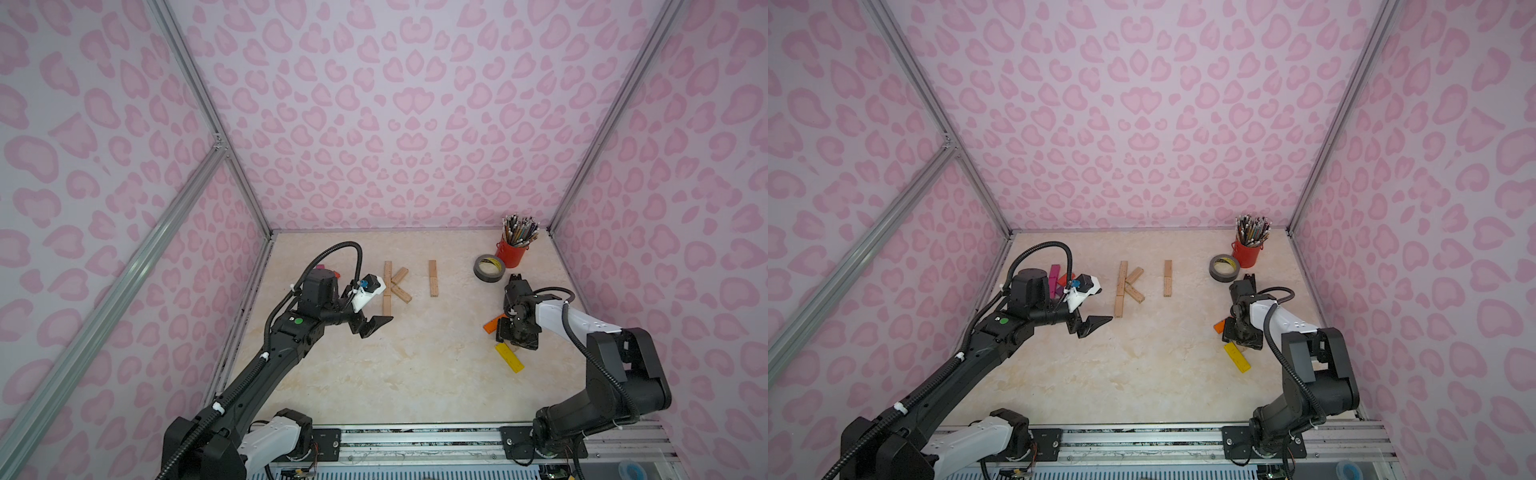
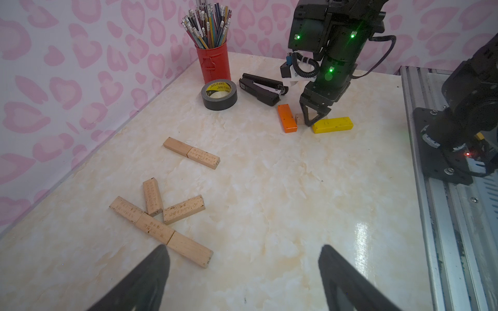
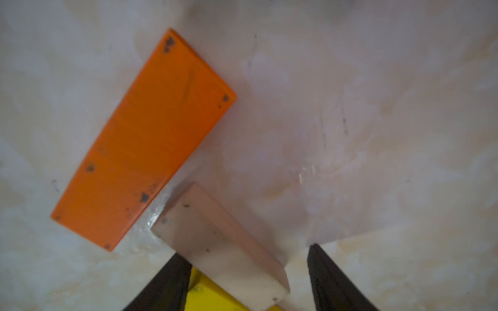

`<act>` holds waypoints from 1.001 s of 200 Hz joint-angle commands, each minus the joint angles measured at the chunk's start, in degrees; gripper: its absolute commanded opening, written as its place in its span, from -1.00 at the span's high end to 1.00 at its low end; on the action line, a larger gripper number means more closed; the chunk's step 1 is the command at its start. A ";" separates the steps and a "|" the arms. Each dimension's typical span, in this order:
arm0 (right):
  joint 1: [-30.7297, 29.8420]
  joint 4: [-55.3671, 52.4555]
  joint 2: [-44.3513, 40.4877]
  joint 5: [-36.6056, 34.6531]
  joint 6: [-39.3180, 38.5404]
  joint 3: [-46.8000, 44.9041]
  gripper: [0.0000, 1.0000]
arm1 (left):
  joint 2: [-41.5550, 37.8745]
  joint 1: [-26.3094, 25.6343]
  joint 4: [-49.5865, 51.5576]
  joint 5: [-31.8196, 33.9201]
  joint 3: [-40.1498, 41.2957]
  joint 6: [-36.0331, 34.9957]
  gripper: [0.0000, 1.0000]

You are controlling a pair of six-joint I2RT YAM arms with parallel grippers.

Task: Assemble the letter k with building blocks
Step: Pick up the building block from the center of the board.

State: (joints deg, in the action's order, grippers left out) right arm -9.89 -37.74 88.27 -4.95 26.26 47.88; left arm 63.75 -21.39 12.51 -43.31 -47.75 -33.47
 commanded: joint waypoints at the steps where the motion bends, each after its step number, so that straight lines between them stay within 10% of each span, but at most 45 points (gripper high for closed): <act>1: 0.32 -0.59 0.38 0.20 0.11 0.11 -0.27 | -0.10 0.03 -0.56 -0.02 -0.42 -0.21 -0.77; 130: 0.91 -0.93 -4.98 -0.39 2.21 3.69 0.67 | 0.37 0.03 0.42 -1.98 -0.98 -1.08 -0.77; 200: -16.26 -6.54 0.96 -3.93 11.68 18.67 0.73 | -0.99 0.03 -0.30 -1.34 -0.20 -0.89 -0.77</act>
State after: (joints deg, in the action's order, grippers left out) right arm -21.63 -41.28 85.56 -7.27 33.34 62.81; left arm 63.18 -21.39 12.97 -44.21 -48.01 -34.09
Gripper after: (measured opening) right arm 0.231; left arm 0.887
